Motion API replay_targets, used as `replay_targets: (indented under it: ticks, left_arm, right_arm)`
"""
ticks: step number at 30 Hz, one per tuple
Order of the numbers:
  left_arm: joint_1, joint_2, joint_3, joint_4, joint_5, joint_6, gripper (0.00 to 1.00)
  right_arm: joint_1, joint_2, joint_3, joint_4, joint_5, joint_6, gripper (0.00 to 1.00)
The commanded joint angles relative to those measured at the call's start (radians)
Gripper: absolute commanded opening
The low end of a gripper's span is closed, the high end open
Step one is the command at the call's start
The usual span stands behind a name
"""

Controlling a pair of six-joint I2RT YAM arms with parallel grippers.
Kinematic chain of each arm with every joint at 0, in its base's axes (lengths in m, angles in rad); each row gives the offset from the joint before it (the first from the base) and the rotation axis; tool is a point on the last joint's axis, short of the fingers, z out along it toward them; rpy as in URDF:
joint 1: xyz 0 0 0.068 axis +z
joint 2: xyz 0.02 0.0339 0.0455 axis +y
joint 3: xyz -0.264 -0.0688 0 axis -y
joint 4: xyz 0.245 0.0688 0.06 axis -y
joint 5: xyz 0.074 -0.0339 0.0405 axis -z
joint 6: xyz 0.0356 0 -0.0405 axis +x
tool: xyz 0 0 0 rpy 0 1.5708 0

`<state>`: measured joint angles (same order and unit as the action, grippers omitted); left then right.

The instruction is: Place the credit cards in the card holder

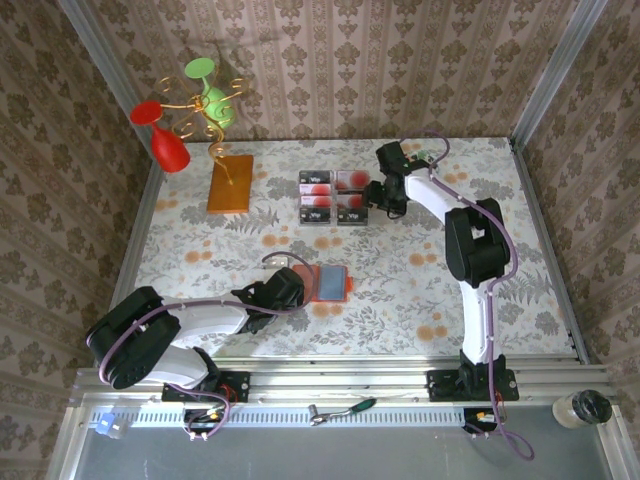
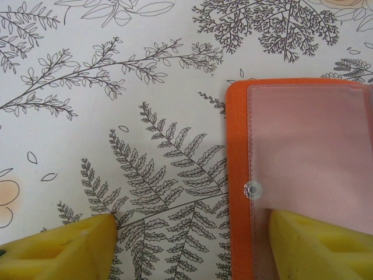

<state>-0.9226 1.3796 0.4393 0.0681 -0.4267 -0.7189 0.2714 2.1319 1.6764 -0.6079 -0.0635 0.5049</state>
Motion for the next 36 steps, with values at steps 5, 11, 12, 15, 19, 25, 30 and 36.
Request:
replay_targets:
  ticks: [5, 11, 12, 15, 19, 25, 30, 36]
  left_arm:
    - [-0.011, -0.007, 0.011, -0.016, -0.007, -0.011, 0.71]
    - [-0.012, -0.005, 0.01, -0.008, -0.006, -0.01, 0.71]
    - [-0.012, -0.005, 0.01, -0.008, -0.005, -0.009, 0.71]
    - [-0.012, -0.004, 0.009, -0.005, -0.006, -0.008, 0.71]
    - [-0.012, -0.004, 0.003, 0.008, -0.006, -0.007, 0.71]
    - [-0.012, 0.001, 0.003, 0.015, -0.005, -0.008, 0.71]
    - [-0.012, 0.0, 0.006, 0.006, -0.006, -0.005, 0.71]
    - [-0.012, -0.004, 0.01, -0.005, -0.009, -0.007, 0.71]
  right_arm:
    - [-0.018, -0.083, -0.147, -0.028, 0.07, 0.012, 0.62]
    - [-0.025, -0.167, -0.279, 0.005, 0.08, 0.028, 0.62]
    - [-0.026, -0.177, -0.297, 0.008, 0.082, 0.031, 0.62]
    - [-0.025, -0.22, -0.362, 0.021, 0.083, 0.042, 0.62]
    - [-0.025, -0.293, -0.467, 0.054, 0.079, 0.062, 0.62]
    - [-0.024, -0.413, -0.601, 0.097, 0.043, 0.072, 0.62]
    - [-0.02, -0.545, -0.61, 0.076, 0.009, 0.043, 0.62]
    - [0.005, -0.641, -0.558, 0.002, 0.0, -0.008, 0.62]
